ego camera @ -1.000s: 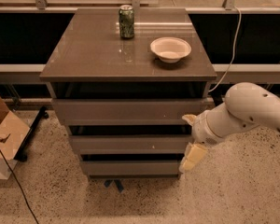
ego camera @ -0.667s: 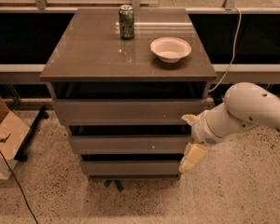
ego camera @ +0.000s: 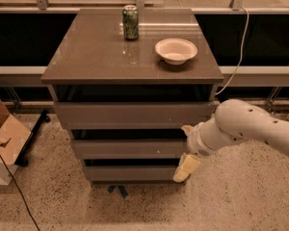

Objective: Open middle drawer

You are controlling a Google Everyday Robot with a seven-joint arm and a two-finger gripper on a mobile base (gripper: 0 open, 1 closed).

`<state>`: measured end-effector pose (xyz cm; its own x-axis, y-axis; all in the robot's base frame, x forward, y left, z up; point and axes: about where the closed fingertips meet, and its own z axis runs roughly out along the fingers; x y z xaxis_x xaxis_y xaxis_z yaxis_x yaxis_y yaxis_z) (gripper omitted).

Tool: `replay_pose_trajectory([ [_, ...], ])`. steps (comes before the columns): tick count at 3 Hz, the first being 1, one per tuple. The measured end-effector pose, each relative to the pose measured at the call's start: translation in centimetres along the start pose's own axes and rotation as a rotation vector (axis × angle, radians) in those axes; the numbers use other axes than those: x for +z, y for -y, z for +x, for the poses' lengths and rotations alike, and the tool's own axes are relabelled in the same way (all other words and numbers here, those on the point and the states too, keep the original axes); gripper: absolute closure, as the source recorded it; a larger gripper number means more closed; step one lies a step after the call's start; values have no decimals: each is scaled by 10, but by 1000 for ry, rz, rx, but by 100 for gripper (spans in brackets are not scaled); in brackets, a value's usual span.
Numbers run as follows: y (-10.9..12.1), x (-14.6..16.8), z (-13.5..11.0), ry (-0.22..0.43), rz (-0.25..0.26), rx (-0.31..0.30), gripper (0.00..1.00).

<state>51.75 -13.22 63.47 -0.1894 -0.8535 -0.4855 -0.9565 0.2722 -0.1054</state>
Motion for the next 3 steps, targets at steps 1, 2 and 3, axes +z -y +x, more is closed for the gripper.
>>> replay_pose_trajectory([
  [1,14,30,6,16,15,18,0],
  [2,25,48,8,26,44,40,0],
  [3,23,58,13,49,58,70,0],
])
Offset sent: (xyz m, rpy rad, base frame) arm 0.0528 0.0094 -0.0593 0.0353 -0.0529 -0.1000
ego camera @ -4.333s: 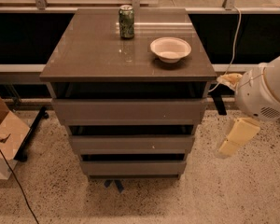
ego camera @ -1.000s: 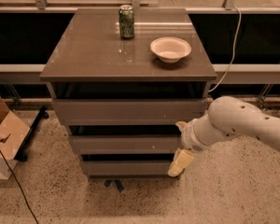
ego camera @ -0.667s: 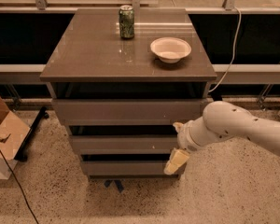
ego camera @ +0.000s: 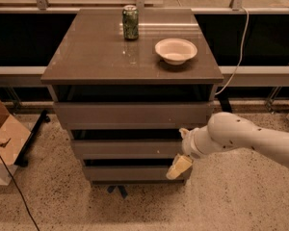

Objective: Open middle drawer

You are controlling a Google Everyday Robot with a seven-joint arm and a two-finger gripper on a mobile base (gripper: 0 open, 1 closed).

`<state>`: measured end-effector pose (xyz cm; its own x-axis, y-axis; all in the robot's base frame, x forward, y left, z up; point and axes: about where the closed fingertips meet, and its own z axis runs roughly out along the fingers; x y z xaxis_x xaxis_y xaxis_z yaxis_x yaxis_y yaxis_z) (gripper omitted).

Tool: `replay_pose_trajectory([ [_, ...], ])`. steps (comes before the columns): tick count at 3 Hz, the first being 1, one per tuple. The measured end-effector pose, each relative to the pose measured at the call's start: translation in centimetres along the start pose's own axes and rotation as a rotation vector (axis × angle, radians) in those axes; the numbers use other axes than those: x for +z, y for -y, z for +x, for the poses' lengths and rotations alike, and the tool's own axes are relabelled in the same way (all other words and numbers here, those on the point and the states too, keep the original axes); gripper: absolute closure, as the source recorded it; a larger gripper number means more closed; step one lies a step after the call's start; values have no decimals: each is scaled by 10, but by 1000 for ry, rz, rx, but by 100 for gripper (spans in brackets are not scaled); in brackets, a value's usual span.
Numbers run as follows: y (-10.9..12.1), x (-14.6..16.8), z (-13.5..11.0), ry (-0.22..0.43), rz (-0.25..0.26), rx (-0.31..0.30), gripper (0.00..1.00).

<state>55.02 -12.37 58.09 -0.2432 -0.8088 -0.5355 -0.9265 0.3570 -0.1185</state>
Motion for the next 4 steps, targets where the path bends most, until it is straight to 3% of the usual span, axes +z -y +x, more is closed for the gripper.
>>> replay_pose_trajectory([
  [1,-9,9,3,3,-4,38,0],
  [2,-9,16,5,7,-17,32,0],
  [4,3,38,22,99,-34,44,0],
])
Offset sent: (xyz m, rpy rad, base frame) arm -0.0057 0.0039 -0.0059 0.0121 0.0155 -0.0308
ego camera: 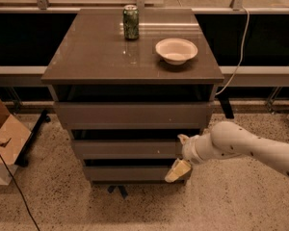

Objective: Open middle drawer

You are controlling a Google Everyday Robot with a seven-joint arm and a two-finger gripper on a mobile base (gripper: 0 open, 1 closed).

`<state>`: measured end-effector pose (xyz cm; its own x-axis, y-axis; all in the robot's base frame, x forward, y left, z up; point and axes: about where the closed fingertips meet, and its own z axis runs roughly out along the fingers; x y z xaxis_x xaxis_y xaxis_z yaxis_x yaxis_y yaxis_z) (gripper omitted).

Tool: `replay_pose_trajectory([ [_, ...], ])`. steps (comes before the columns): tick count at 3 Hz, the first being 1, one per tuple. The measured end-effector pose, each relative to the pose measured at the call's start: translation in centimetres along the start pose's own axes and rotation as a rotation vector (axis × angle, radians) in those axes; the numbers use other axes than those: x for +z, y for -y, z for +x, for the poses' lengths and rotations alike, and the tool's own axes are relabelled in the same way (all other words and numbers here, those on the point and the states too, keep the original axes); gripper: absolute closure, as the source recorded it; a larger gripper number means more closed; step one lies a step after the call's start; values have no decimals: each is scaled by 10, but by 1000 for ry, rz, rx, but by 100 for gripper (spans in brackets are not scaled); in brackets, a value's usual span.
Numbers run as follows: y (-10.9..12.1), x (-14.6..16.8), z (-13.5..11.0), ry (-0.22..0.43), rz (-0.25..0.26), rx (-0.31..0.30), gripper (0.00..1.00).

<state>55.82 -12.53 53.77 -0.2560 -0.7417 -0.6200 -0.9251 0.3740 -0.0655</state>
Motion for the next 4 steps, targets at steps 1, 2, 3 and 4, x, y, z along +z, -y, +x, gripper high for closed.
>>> replay_pose_trajectory([
  [1,12,14,8,45,-9,8,0],
  [2,33,35,16,95,-15,20,0],
  [3,45,48,21,117,-20,31,0],
  [4,57,65,24,135,-32,45,0],
])
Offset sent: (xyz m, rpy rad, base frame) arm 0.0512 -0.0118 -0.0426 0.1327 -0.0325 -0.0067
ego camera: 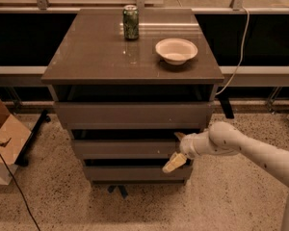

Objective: Open middle drawer

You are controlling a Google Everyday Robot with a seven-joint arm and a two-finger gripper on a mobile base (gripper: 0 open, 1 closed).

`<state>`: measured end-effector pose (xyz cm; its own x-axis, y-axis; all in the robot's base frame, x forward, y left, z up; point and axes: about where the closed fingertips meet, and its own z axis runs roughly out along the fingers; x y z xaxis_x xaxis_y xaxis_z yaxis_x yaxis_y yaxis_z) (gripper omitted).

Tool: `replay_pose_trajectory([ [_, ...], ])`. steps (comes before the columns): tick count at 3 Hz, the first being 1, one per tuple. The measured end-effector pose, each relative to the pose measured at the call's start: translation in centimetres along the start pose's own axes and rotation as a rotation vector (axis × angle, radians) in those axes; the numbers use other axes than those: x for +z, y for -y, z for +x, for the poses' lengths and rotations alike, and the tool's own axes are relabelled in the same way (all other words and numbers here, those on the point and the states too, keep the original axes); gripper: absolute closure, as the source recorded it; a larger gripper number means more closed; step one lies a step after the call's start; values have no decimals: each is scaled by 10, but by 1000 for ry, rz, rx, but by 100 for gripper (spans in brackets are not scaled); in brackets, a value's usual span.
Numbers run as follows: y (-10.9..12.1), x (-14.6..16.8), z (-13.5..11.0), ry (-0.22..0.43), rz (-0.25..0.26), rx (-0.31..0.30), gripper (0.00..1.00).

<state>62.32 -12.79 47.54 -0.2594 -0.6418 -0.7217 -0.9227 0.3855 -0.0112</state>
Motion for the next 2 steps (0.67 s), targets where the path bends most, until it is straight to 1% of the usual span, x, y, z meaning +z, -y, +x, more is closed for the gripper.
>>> replay_pose_trajectory([
  [2,19,36,3,3,-54,4,0],
])
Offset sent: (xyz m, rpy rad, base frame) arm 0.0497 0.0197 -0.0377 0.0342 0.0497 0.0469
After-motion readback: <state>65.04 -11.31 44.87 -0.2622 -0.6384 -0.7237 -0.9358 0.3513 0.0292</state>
